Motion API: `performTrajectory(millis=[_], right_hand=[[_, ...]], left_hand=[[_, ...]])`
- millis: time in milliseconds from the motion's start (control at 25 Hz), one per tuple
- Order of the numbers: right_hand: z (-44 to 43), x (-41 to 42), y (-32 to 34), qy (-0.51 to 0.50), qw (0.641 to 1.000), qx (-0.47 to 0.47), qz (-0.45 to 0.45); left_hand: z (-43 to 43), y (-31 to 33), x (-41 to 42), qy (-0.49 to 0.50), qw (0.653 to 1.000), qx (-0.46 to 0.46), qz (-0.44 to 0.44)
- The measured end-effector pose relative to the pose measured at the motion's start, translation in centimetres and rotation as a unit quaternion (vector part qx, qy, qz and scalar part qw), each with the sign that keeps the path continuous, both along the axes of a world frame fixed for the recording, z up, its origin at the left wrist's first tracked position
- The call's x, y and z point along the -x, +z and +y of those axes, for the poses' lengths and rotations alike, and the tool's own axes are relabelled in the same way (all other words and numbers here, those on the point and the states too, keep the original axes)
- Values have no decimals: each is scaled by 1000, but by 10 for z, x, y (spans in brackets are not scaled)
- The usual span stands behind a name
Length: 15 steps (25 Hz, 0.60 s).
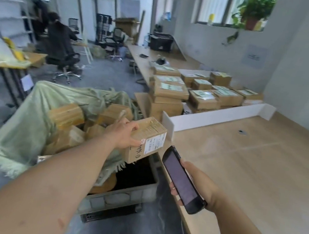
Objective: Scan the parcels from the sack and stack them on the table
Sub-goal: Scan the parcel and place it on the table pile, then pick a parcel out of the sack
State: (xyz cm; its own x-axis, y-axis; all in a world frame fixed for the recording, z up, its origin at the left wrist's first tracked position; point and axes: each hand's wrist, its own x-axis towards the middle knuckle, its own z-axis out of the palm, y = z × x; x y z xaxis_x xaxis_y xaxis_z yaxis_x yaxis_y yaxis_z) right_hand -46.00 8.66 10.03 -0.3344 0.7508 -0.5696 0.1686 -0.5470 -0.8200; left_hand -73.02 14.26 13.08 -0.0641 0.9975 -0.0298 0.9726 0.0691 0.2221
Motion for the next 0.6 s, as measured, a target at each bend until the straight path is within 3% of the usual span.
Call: performTrajectory(millis=[200,400,520,600], right_hand=[[51,110,2,77,997,0,-20],[78,191,2,140,990,-9,-24],[95,215,-5,144,989,-3,-25],[104,220,-6,129,991,0,-31]], left_hand=[[-3,4,123,100,993,-8,-56],[-4,-12,208,158,987,32,-16],[10,-26,222,104,979,159,-68],[19,-29,221,98,954,262,-109]])
